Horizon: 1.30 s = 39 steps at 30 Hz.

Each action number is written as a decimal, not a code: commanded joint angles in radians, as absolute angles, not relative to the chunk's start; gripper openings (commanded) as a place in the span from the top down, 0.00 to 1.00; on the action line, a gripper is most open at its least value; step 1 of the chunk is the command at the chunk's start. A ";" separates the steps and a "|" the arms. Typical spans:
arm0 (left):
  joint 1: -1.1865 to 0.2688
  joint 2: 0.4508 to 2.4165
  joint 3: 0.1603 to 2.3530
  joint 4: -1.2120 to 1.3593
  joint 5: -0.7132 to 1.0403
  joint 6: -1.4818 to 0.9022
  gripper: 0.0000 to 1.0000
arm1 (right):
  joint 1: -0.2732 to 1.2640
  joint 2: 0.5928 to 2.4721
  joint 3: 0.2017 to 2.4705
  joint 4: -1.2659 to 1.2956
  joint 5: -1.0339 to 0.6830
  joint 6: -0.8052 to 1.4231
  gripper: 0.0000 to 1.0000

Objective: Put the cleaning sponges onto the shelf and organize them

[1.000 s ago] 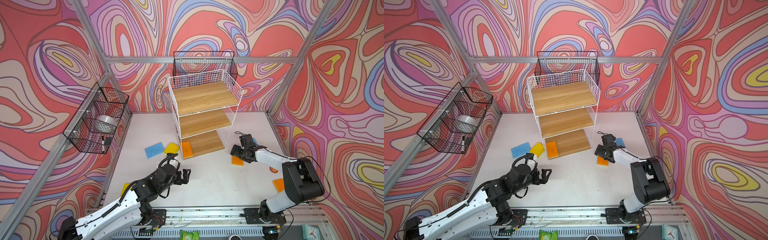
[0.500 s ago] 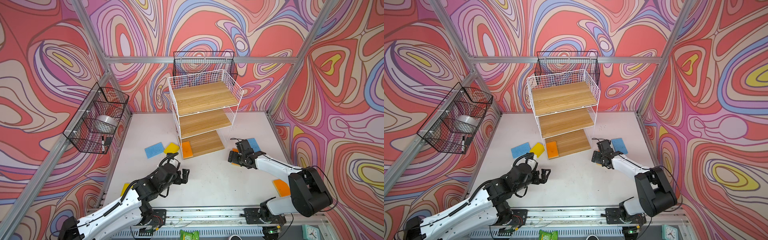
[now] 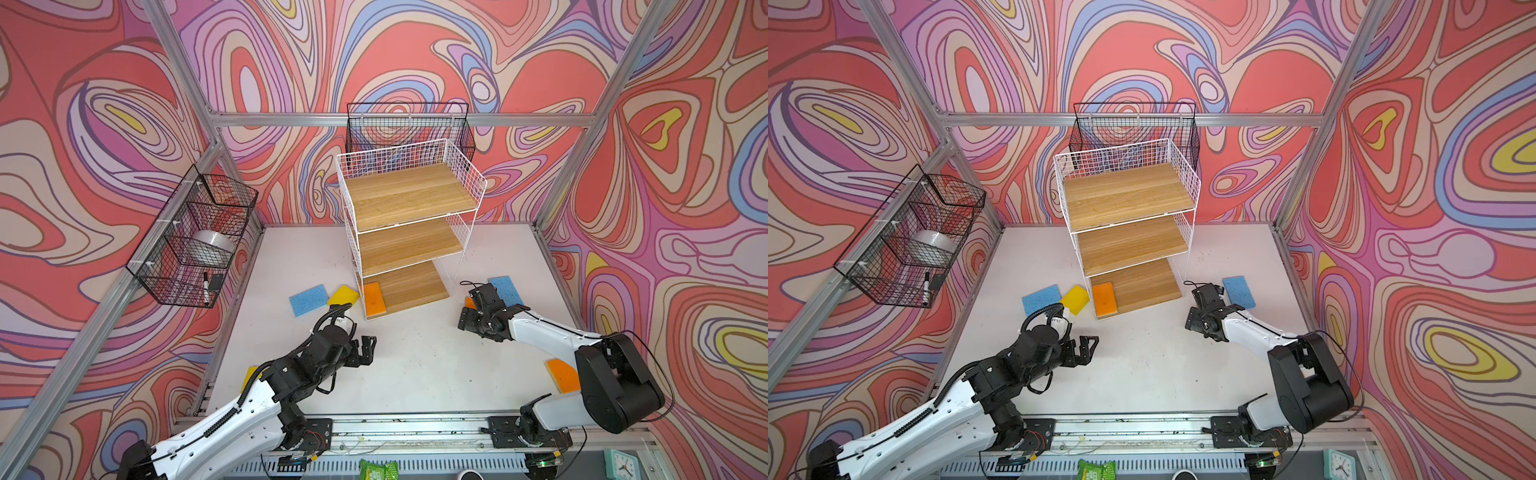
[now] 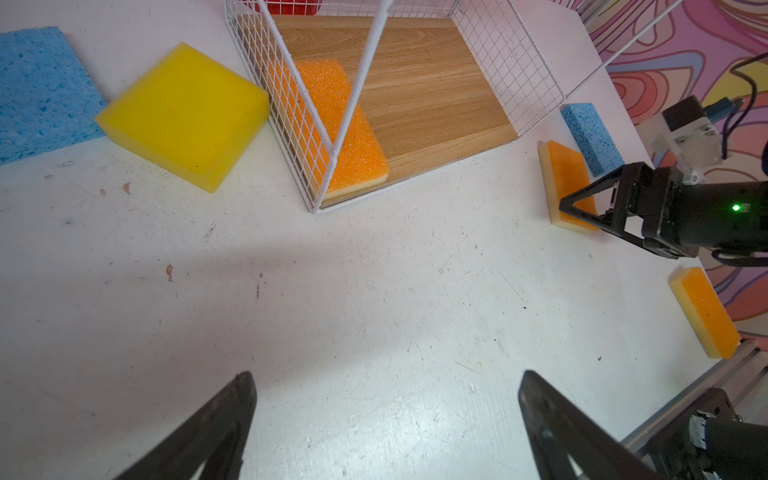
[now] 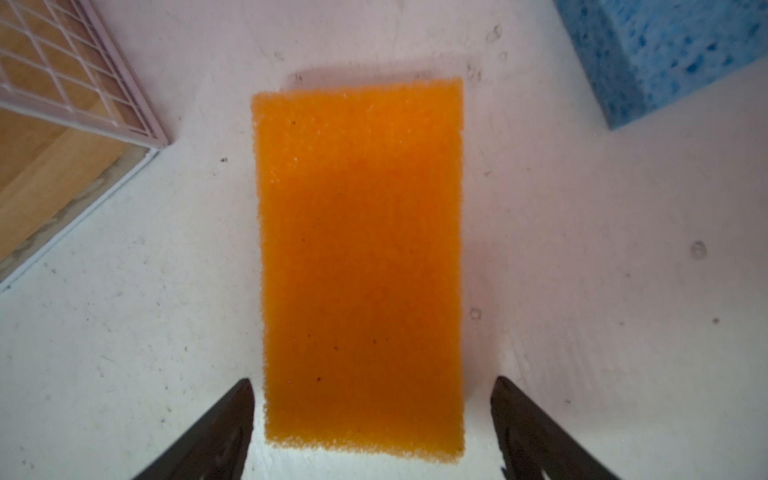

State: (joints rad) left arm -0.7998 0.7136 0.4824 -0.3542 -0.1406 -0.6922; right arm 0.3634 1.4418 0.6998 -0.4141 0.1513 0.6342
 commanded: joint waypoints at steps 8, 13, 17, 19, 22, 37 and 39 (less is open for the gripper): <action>-0.779 0.698 0.466 -0.366 -0.124 -0.702 0.00 | 0.388 1.465 0.673 -0.419 0.164 0.658 0.12; -0.772 0.701 0.471 -0.364 -0.116 -0.701 0.00 | 0.388 1.461 0.675 -0.420 0.167 0.655 0.19; -0.770 0.701 0.472 -0.362 -0.111 -0.704 0.00 | 0.388 1.457 0.675 -0.416 0.172 0.654 0.25; -0.769 0.701 0.472 -0.363 -0.110 -0.707 0.00 | 0.387 1.459 0.675 -0.414 0.173 0.651 0.29; -0.767 0.695 0.473 -0.368 -0.110 -0.710 0.00 | 0.388 1.459 0.675 -0.413 0.167 0.647 0.32; -0.764 0.677 0.499 -0.414 -0.108 -0.718 0.00 | 0.439 1.315 0.618 -0.428 0.155 0.630 0.30; -0.764 0.672 0.505 -0.423 -0.109 -0.718 0.00 | 0.450 1.289 0.605 -0.435 0.156 0.638 0.30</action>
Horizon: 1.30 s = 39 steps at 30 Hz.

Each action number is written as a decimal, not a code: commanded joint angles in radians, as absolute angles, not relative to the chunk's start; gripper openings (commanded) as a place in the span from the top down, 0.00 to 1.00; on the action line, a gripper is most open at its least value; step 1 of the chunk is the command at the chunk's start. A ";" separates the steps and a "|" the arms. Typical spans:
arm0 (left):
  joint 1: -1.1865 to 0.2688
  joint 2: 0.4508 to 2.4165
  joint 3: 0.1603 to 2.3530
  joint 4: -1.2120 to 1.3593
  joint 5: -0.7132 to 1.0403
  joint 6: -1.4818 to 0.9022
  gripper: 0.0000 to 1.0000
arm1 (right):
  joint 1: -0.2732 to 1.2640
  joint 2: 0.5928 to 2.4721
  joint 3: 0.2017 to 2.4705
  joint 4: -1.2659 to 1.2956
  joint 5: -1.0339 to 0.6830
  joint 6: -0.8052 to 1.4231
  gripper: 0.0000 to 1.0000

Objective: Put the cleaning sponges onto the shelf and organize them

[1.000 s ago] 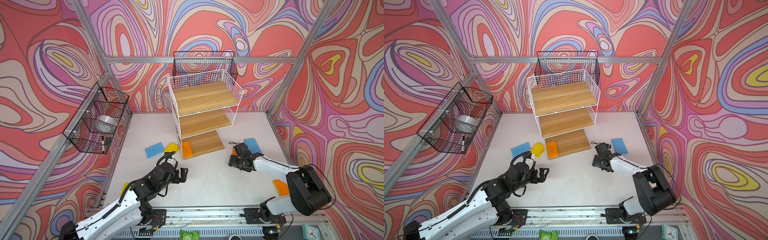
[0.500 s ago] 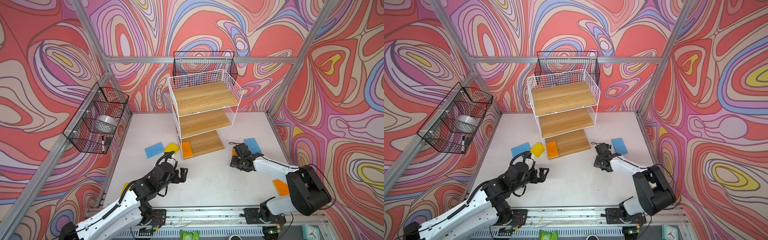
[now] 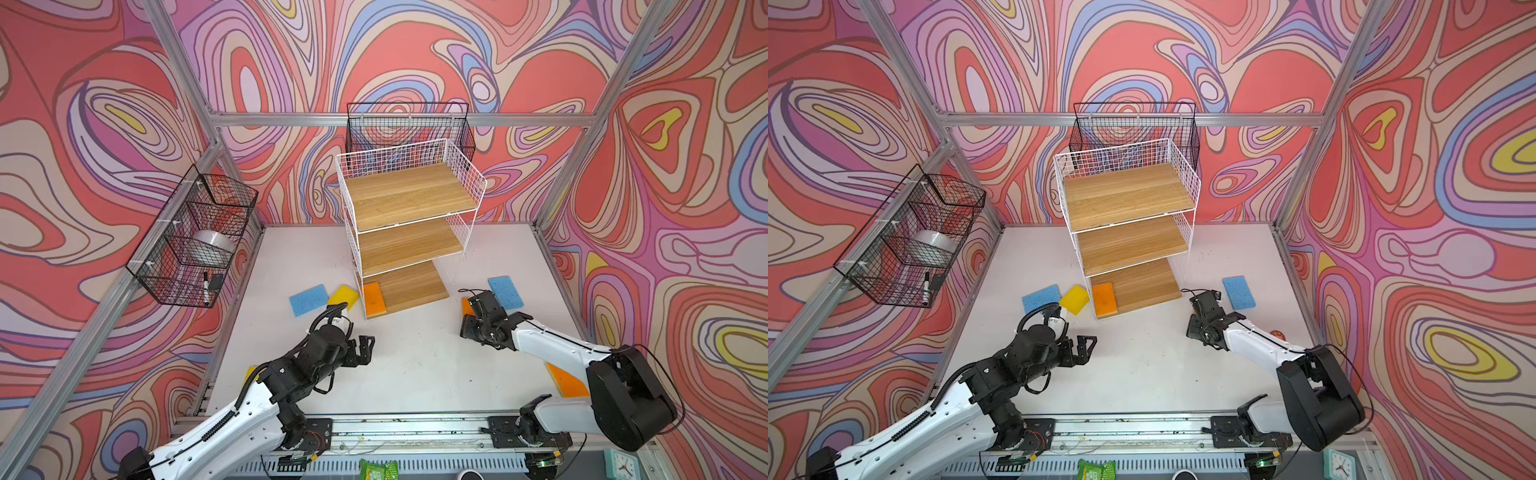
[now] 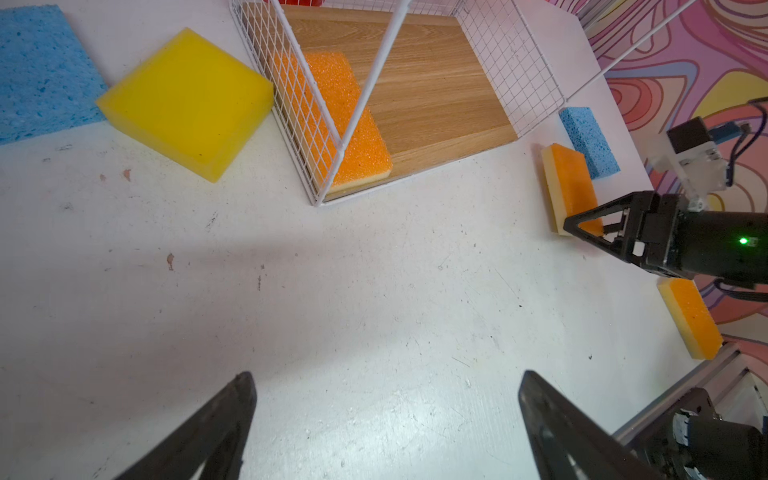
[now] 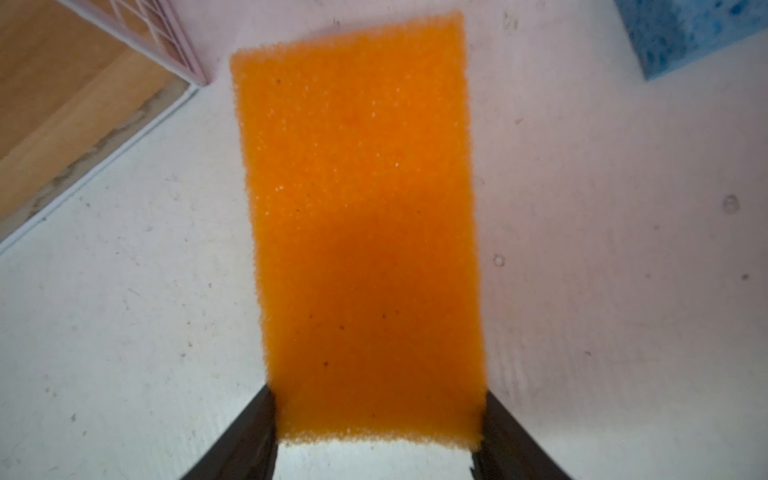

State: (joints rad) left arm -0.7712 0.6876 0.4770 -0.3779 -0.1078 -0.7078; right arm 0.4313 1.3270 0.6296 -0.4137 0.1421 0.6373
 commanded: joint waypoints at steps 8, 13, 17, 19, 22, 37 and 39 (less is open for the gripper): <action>-0.764 0.686 0.505 -0.434 -0.113 -0.729 0.00 | 0.535 1.172 0.569 -0.500 0.170 0.674 0.30; -0.764 0.721 0.504 -0.417 -0.089 -0.749 0.00 | 0.627 1.109 0.578 -0.538 0.198 0.715 0.30; -0.764 0.732 0.477 -0.389 -0.090 -0.765 0.00 | 0.720 1.074 0.574 -0.528 0.220 0.763 0.30; -0.764 0.729 0.464 -0.381 -0.100 -0.770 0.00 | 0.767 1.077 0.578 -0.519 0.244 0.783 0.30; -0.764 0.727 0.442 -0.367 -0.109 -0.773 0.00 | 0.826 1.114 0.590 -0.481 0.267 0.793 0.30; -0.764 0.706 0.360 -0.327 -0.163 -0.799 0.00 | 0.852 1.394 0.735 -0.252 0.241 0.672 0.29; -0.764 0.707 0.359 -0.324 -0.171 -0.795 0.00 | 0.852 1.442 0.775 -0.249 0.244 0.650 0.29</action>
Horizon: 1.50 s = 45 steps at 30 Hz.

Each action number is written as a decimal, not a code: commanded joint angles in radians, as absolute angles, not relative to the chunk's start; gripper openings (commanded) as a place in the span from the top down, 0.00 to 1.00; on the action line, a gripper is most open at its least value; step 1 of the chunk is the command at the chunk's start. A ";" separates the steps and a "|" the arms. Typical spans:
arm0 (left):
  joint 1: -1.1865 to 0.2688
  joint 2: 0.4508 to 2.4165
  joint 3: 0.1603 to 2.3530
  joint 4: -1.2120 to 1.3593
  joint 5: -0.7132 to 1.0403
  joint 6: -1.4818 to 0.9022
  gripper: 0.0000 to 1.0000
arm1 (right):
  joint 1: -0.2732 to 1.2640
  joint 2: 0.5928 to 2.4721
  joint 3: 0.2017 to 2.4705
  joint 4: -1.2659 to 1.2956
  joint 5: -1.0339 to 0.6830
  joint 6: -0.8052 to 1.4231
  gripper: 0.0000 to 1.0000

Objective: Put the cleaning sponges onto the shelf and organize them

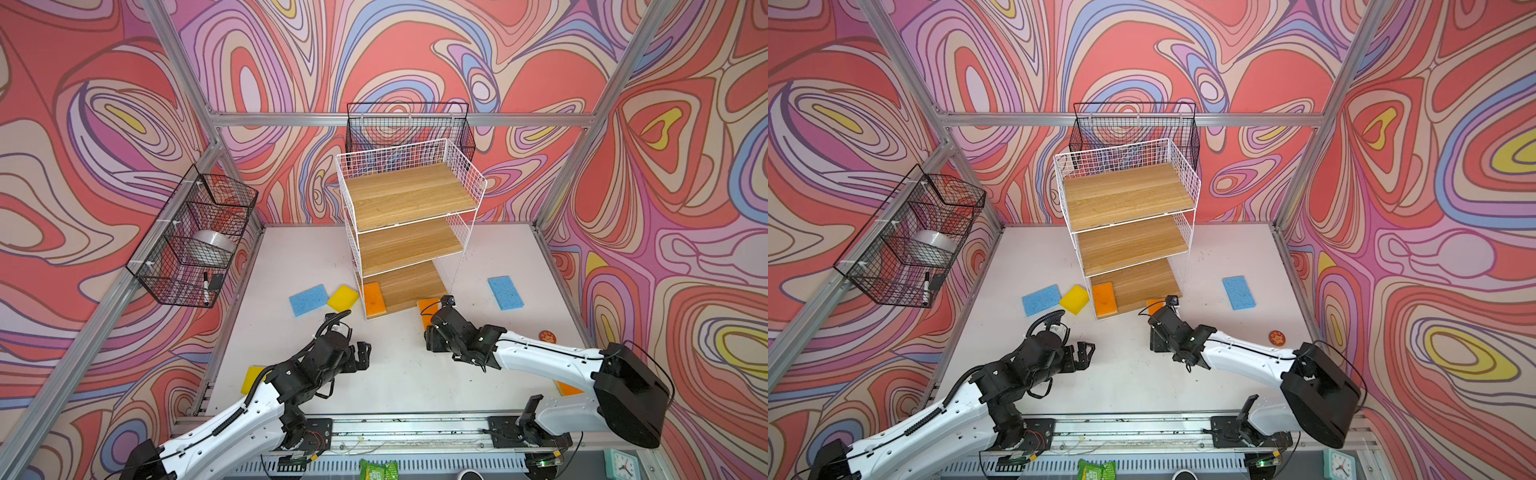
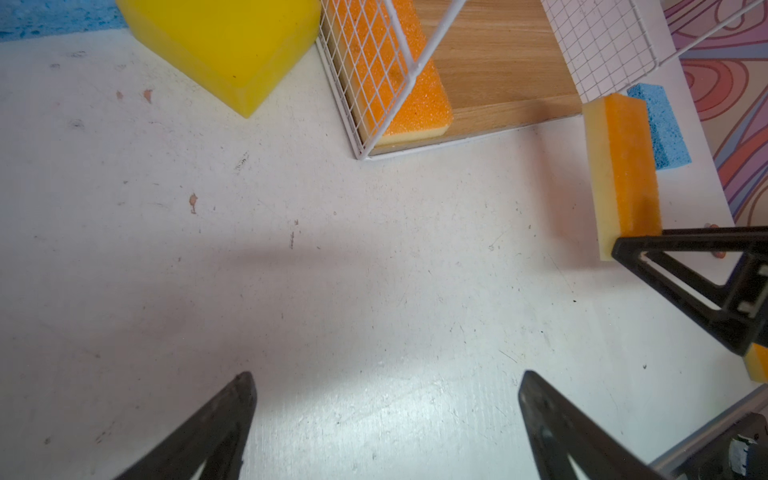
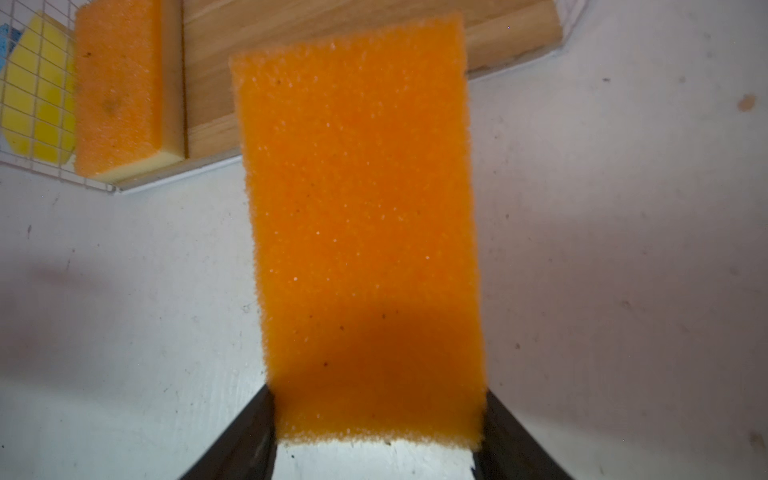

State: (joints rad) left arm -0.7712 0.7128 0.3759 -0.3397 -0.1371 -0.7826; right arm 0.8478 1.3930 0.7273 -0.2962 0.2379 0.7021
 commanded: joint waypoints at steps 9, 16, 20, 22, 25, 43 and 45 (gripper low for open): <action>-0.763 0.718 0.377 -0.313 -0.216 -0.762 0.00 | 0.847 1.611 0.908 -0.187 0.222 0.559 0.29; -0.762 0.706 0.381 -0.329 -0.222 -0.773 0.00 | 0.807 1.715 0.976 -0.132 0.158 0.516 0.29; -0.762 0.695 0.378 -0.338 -0.228 -0.774 0.00 | 0.802 1.751 1.014 -0.125 0.157 0.497 0.30; -0.763 0.699 0.385 -0.344 -0.234 -0.766 0.00 | 0.798 1.764 1.021 -0.114 0.150 0.495 0.30; -0.762 0.699 0.391 -0.351 -0.239 -0.761 0.00 | 0.795 1.804 1.042 -0.106 0.140 0.494 0.30; -0.762 0.649 0.376 -0.382 -0.250 -0.762 0.00 | 0.778 1.899 1.140 -0.104 0.123 0.515 0.30; -0.763 0.649 0.378 -0.385 -0.252 -0.759 0.00 | 0.778 1.907 1.150 -0.110 0.131 0.515 0.30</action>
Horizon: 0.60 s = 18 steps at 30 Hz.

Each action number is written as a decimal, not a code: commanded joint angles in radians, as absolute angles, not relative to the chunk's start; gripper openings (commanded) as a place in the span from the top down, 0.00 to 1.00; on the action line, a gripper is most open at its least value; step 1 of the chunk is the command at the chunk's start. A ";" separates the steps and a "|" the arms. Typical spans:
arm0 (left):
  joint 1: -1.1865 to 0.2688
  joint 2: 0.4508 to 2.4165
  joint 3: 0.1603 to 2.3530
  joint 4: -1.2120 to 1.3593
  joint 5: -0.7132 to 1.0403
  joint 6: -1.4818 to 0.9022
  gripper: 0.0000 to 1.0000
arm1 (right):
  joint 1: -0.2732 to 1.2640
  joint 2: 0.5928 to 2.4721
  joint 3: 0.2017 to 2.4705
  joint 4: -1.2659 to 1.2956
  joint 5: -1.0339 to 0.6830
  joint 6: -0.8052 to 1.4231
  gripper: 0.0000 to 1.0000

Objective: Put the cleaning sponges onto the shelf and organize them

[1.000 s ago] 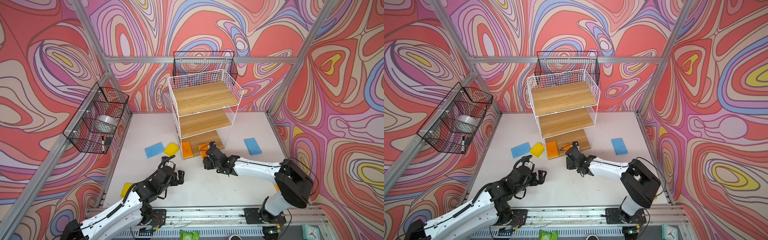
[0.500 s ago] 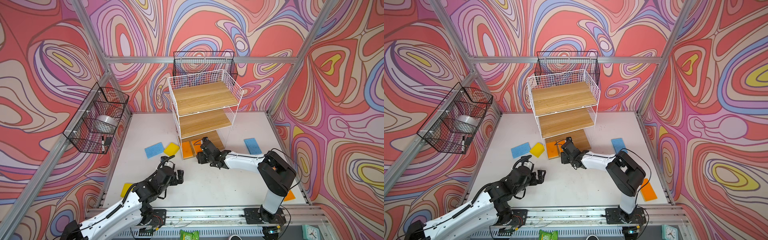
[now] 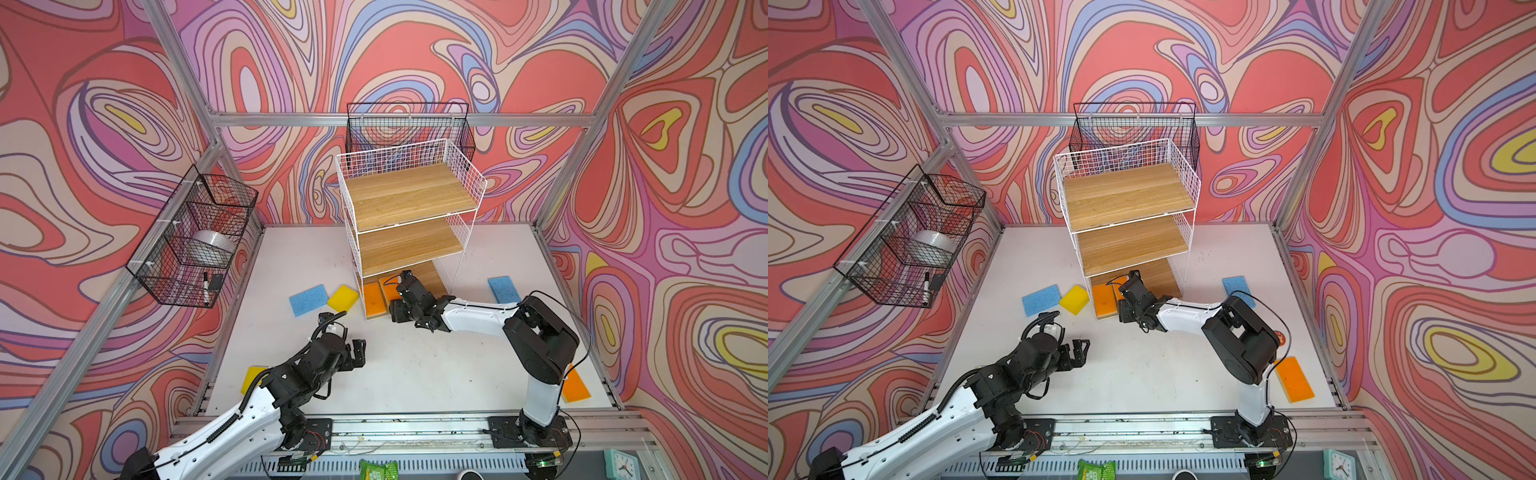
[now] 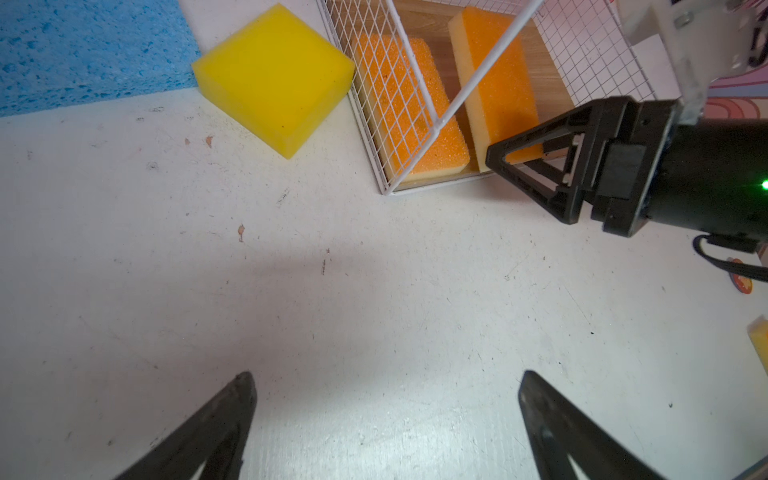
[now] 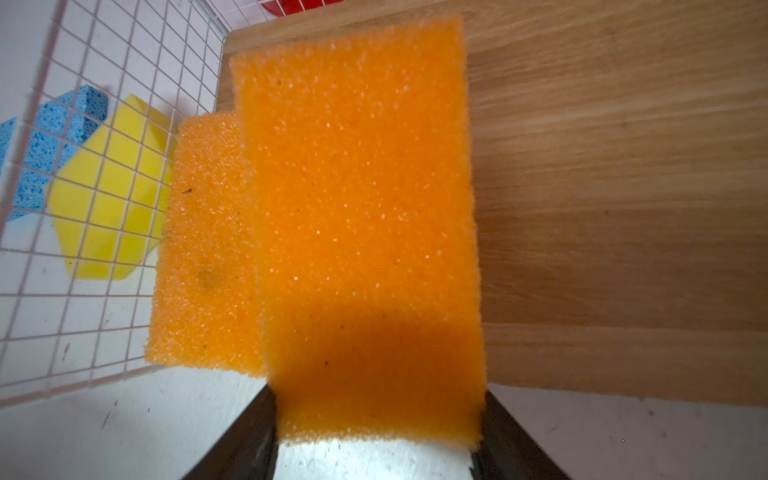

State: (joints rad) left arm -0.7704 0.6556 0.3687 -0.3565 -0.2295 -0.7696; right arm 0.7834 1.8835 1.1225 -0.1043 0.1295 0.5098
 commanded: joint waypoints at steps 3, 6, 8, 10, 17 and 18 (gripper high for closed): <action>-0.762 0.650 0.382 -0.385 -0.252 -0.755 0.00 | 0.779 1.917 1.161 -0.113 0.142 0.515 0.30; -0.762 0.652 0.382 -0.384 -0.251 -0.753 0.00 | 0.778 1.925 1.173 -0.122 0.154 0.514 0.30; -0.762 0.654 0.380 -0.382 -0.249 -0.753 0.00 | 0.778 1.929 1.180 -0.131 0.164 0.516 0.30; -0.760 0.658 0.380 -0.379 -0.248 -0.754 0.00 | 0.778 1.937 1.191 -0.142 0.170 0.522 0.30; -0.759 0.681 0.384 -0.364 -0.242 -0.746 0.00 | 0.777 1.957 1.215 -0.155 0.168 0.531 0.30; -0.758 0.685 0.385 -0.362 -0.241 -0.744 0.00 | 0.777 1.960 1.218 -0.159 0.170 0.531 0.30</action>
